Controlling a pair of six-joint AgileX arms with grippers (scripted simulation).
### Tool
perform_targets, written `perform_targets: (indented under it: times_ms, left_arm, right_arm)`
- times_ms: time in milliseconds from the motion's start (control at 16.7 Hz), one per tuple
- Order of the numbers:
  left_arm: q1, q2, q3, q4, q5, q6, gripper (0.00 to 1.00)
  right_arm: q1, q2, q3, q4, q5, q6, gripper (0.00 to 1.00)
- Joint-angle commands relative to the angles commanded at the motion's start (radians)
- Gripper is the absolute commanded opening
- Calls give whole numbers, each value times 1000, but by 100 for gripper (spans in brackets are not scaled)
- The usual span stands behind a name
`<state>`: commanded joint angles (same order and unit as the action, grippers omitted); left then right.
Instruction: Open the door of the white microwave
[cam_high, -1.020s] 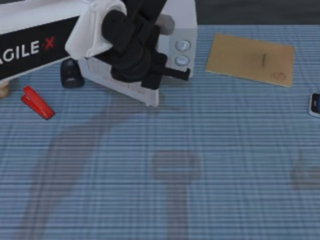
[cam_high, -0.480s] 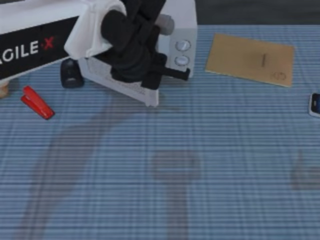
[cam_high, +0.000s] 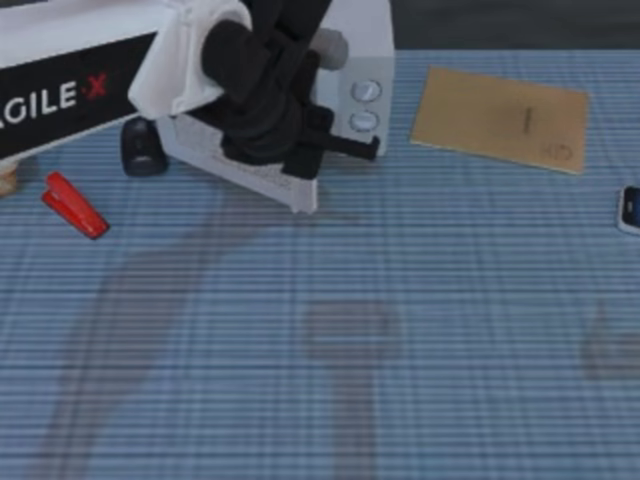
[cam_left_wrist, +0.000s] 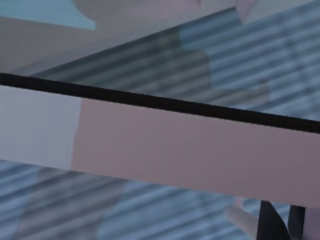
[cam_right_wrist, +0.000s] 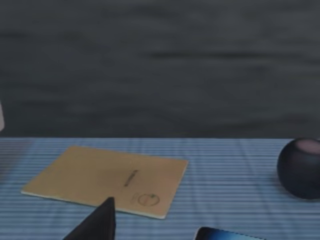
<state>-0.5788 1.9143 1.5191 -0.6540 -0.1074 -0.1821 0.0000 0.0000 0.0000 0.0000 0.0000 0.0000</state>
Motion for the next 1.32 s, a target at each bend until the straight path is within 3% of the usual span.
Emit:
perform_targets:
  times_ms: [300,720,1320]
  left_arm:
    - [-5,1,-5,2,8,0,0]
    - [34,-79,-106,35,73,127,0]
    - [34,-80,-107,35,74,128,0]
  right_arm:
    - [0,0,0,0,0,0,100]
    - [0,0,0,0,0,0,100]
    - [0,0,0,0,0,0,100]
